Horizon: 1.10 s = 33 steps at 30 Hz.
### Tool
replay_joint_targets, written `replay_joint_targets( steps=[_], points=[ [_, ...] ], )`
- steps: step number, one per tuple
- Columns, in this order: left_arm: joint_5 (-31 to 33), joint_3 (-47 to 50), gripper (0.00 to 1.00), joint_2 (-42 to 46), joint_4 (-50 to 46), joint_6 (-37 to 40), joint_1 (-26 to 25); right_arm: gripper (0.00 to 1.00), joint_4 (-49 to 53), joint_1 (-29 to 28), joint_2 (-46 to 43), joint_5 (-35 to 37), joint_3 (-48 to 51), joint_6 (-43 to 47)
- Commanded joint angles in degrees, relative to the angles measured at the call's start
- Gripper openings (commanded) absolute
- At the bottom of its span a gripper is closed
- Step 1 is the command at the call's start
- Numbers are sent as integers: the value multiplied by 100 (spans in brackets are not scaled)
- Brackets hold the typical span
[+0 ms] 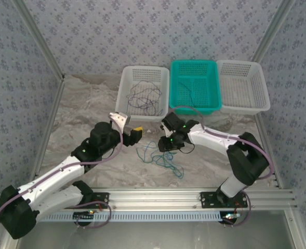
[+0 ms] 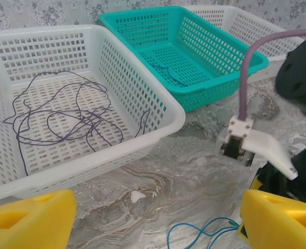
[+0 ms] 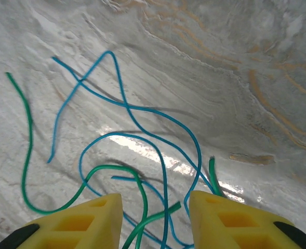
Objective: Untangle the cables
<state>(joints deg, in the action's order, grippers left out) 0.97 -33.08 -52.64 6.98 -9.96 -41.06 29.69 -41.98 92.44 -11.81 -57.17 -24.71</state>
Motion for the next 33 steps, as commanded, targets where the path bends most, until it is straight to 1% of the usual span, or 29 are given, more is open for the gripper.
replay_joint_targets(
  steps=[1, 2, 3, 5, 6, 8, 11, 15, 18, 20, 24, 28, 29, 30, 33],
  points=[
    [92, -102, 83, 70, -74, -24, -47, 35, 250, -103, 257, 124, -223, 40],
    [81, -97, 83, 70, -67, -24, -51, 33, 230, -130, 286, 135, -222, 18],
    [79, -102, 83, 70, -58, -24, -50, 26, 203, -156, 292, 144, -218, -8],
    [65, -102, 83, 63, -48, -24, -51, 7, 135, -186, 243, 131, -199, -74],
    [46, -105, 83, 57, -48, -8, -50, 0, 127, -180, 159, 184, -190, -114],
    [13, -120, 83, 70, -59, 2, -51, 0, 98, -180, -107, 307, -181, -161],
    [-193, -78, 83, 59, 7, 42, -47, 0, -81, -166, -787, 416, -168, -175],
    [-623, -28, 84, -61, 231, 38, -50, 0, -504, -42, -1647, 211, -89, -215],
    [-946, -32, 84, -163, 469, 42, -67, 0, -759, 129, -2057, -28, -46, -326],
    [-1172, -53, 84, -270, 607, 81, -73, 0, -1013, 213, -2231, -312, 18, -329],
    [-1675, -161, 84, -605, 805, 114, -142, 0, -1160, 257, -2326, -678, -13, -333],
    [-2061, -271, 88, -990, 1011, 184, -284, 0, -1363, 265, -2417, -810, 71, -400],
    [-2016, -320, 88, -1075, 965, 208, -318, 0, -1411, 261, -2440, -871, 98, -407],
    [-1835, -381, 88, -1168, 876, 209, -343, 0, -1459, 266, -2452, -966, 105, -418],
    [-1008, -515, 87, -1386, 732, 24, -384, 0, -1574, 263, -2476, -1287, 135, -437]
  ],
)
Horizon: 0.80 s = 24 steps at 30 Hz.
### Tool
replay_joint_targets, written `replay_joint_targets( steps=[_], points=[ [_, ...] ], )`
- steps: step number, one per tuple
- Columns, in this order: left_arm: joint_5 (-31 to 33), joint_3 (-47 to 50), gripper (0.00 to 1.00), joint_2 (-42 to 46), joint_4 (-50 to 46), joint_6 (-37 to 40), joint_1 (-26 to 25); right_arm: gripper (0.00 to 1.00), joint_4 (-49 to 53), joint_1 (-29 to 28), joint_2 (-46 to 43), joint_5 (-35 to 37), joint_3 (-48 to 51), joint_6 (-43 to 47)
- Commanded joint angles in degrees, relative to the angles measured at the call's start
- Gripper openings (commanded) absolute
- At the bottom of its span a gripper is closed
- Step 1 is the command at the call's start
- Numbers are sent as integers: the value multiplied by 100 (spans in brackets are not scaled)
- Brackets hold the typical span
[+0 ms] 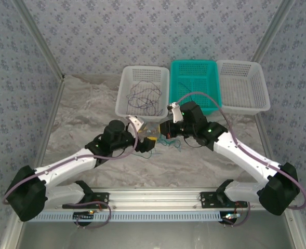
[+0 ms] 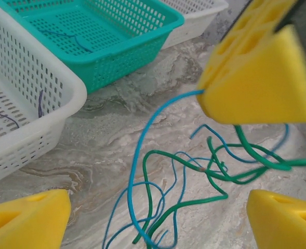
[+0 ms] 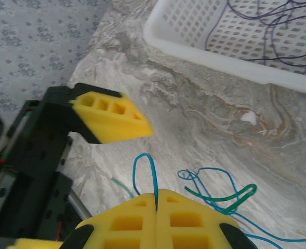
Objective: Untangle the cables
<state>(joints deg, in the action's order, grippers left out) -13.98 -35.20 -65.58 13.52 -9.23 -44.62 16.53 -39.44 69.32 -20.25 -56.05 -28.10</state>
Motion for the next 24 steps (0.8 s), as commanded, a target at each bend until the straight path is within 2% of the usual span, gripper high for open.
replay_joint_targets(
  steps=[1, 2, 3, 6, 7, 9, 12, 17, 24],
  points=[
    [754, -280, 84, -135, 153, -181, -32, 0, -286, -6, -171, -537, 31, -108],
    [867, -247, 78, -149, 258, -233, -32, 0, -291, -11, -173, -589, 28, -113],
    [934, -208, 66, -159, 377, -283, -37, 0, -285, -19, -182, -610, 41, -113],
    [1042, -164, 12, -78, 532, -359, -37, 0, -156, -29, -199, -349, 111, -23],
    [1083, -142, 0, 18, 578, -397, -32, 1, -86, -28, -207, -136, 185, 24],
    [1093, -132, 0, 259, 611, -475, -22, 8, -19, -46, -185, 321, 408, 144],
    [782, -320, 0, 635, 473, -583, -23, 12, -119, -14, -38, 817, 940, 139],
    [470, -612, 0, 1130, 359, -711, -24, 12, -595, 125, 433, 592, 1495, -193],
    [455, -925, 0, 1598, 347, -687, -36, 13, -172, 140, 1292, 1108, 1432, -231]
  ],
)
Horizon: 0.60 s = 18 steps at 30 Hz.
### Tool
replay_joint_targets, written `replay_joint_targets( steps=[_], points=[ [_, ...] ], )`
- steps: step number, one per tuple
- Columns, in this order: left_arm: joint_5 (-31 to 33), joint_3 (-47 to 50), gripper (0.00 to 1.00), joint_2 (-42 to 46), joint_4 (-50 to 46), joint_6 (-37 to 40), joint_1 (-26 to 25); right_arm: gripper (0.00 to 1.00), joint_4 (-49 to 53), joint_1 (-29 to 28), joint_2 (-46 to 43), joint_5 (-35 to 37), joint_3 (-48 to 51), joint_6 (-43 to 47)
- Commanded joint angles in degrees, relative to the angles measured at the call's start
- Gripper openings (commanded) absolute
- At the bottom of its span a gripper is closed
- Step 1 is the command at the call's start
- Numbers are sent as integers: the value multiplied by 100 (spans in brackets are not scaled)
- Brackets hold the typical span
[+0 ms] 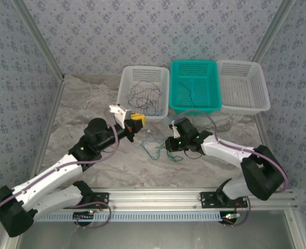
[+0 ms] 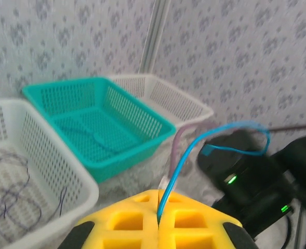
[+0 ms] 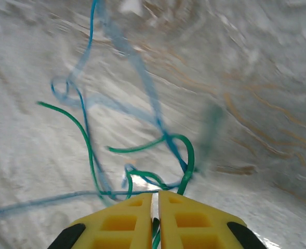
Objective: Untangle the cables
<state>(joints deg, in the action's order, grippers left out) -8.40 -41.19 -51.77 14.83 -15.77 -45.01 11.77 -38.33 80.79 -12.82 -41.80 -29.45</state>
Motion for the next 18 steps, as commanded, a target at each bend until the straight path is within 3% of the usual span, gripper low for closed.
replay_joint_targets(
  steps=[1, 6, 10, 18],
  points=[
    [-80, -394, 0, 284, 159, 34, 7, 14, 363, 29, 213, 448, 3, -88],
    [365, -943, 0, 524, -521, 434, 12, 19, 585, 51, 237, 549, -63, -80],
    [906, -1314, 0, 619, -1014, 610, 16, 28, 596, 34, -252, 348, -136, 47],
    [385, -1243, 0, 368, -771, 472, 17, 59, -733, -158, -1823, -597, -37, 593]
  ],
)
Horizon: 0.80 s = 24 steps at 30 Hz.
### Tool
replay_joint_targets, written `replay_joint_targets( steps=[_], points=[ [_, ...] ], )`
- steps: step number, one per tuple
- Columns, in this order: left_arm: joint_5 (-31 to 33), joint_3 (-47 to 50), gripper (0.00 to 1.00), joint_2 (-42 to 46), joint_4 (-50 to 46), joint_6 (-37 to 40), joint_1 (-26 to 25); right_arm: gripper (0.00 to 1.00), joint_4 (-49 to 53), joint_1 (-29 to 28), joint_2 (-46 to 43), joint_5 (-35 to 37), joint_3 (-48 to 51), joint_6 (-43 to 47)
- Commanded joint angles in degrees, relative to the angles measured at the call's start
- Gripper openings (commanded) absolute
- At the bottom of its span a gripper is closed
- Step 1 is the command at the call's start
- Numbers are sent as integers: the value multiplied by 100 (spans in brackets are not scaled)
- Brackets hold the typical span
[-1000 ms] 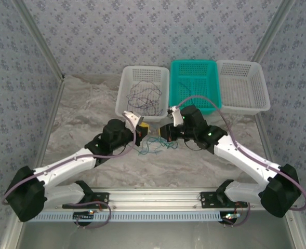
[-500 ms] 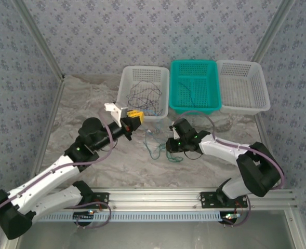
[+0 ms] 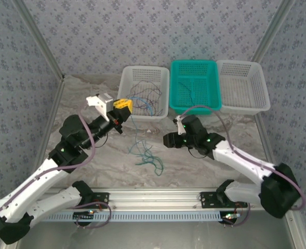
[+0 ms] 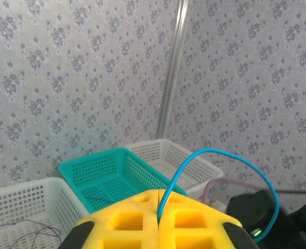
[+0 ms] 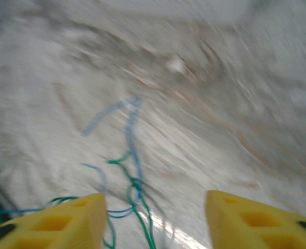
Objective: Untangle the cables
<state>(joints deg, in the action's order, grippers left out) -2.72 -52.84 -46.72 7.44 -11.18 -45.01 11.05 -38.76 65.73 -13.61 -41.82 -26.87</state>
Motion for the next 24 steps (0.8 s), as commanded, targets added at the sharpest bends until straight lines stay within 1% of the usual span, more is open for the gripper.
replay_joint_targets(
  steps=[1, 3, 6, 9, 13, 14, 15, 17, 21, 22, 24],
  points=[
    [-185, -78, 0, -164, -28, -9, 12, 62, -983, -184, -398, -744, 3, 453],
    [-209, -86, 0, -201, -40, -6, 13, 65, -1658, -359, -433, -1129, 123, 735],
    [-261, -143, 0, -235, -83, 1, 15, 66, -2377, -754, -244, -1484, 189, 1387],
    [-257, -160, 0, -232, -85, 10, 11, 65, -3037, -1055, 164, -1602, 99, 1707],
    [-223, -173, 0, -250, -76, -13, 11, 63, -3599, -1332, 883, -1300, -121, 1911],
    [-221, -173, 0, -250, -72, -16, 14, 60, -3890, -1344, 1101, -1164, -108, 1843],
    [-224, -167, 0, -258, -76, -25, 13, 55, -4149, -1334, 1259, -1140, -98, 1759],
    [-215, -171, 0, -259, -109, -29, 15, 40, -4579, -1327, 1508, -1072, -109, 1592],
    [-164, -148, 0, -224, -116, -59, 12, 20, -4552, -1353, 1717, -1147, -304, 1422],
    [-137, -136, 0, -211, -120, -52, 11, 18, -4578, -1360, 1733, -1173, -298, 1350],
    [-91, -122, 0, -208, -112, -36, 16, 20, -4724, -1362, 1767, -1297, -241, 1200]
  ],
)
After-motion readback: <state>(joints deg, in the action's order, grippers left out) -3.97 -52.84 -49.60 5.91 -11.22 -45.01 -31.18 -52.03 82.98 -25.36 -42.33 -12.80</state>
